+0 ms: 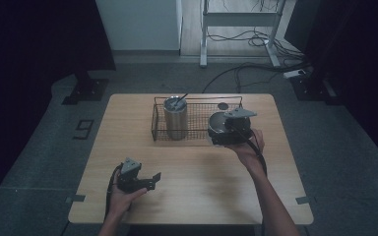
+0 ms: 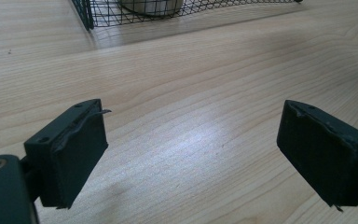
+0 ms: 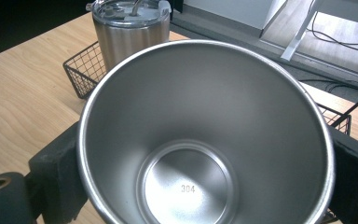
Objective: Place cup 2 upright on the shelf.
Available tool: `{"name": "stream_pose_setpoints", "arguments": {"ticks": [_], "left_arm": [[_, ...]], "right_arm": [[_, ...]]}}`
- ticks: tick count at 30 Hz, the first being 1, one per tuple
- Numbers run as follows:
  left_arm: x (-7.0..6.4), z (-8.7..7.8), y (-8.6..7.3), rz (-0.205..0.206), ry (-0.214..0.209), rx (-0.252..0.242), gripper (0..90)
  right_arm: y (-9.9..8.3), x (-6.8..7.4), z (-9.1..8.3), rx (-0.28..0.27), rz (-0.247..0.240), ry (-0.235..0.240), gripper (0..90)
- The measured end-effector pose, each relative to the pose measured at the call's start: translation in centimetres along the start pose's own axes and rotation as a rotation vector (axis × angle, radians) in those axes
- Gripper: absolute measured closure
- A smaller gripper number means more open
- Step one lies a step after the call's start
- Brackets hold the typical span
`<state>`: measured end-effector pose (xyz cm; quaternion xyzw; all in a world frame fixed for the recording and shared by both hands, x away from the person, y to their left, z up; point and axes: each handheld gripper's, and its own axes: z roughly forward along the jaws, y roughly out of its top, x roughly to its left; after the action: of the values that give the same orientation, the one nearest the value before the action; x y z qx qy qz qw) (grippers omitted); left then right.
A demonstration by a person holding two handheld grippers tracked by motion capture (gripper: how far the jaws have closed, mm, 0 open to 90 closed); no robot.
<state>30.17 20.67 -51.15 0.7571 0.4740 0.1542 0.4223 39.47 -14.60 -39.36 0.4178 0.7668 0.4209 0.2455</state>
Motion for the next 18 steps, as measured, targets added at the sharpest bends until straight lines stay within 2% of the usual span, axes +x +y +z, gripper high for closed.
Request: {"name": "stream_pose_setpoints", "arguments": {"ticks": [18], "left_arm": [[-0.2,0.2,-0.1,0.003,-0.004,0.01,8.4]], "right_arm": [[1.4,-0.9,1.2,0.01,0.004,-0.014,6.6]]}}
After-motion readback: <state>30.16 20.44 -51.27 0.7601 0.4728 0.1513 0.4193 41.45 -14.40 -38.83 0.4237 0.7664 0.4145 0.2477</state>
